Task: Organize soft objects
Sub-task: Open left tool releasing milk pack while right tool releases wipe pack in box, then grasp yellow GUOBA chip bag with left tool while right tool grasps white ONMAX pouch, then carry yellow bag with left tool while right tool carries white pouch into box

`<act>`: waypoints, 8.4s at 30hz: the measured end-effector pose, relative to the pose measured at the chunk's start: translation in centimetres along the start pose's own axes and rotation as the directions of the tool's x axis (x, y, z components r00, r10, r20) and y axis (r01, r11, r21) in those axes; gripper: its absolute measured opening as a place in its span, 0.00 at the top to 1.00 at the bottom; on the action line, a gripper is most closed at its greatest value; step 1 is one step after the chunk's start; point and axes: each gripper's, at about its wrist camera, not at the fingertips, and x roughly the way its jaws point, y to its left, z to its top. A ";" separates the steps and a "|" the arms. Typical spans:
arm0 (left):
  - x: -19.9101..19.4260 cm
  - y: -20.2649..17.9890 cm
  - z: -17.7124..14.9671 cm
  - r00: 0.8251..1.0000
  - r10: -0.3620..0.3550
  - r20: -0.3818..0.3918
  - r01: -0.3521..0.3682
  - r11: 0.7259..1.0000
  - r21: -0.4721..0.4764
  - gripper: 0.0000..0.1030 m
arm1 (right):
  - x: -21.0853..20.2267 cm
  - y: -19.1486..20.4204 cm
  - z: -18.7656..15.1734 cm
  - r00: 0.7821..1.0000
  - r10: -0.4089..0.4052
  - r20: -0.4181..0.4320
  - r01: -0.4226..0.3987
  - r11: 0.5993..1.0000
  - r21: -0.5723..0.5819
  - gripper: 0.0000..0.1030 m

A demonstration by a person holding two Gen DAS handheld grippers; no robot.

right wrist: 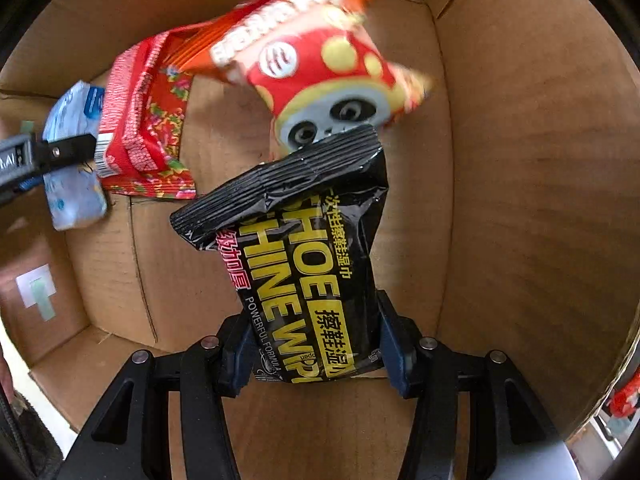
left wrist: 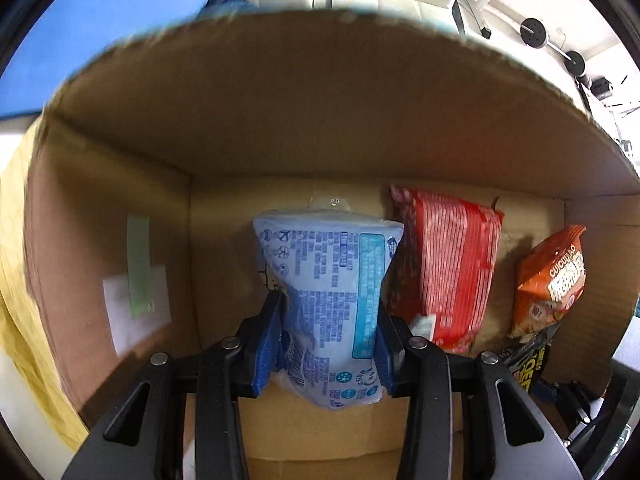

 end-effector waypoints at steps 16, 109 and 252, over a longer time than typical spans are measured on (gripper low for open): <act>-1.2 1.7 0.5 1.000 -0.018 -0.011 0.018 0.999 -0.038 0.54 | -0.9 0.6 0.8 1.000 -0.021 0.001 0.021 1.000 0.003 0.38; 5.8 -31.4 -14.7 0.999 0.039 -0.038 -0.043 0.993 -0.114 0.60 | -7.7 -40.0 -12.9 0.974 0.125 0.189 -0.174 0.948 0.266 0.00; -9.8 0.9 -11.0 0.968 -0.107 0.229 0.130 0.987 -0.090 0.62 | -16.5 0.8 -11.8 0.943 0.210 0.259 -0.177 0.973 -0.145 0.27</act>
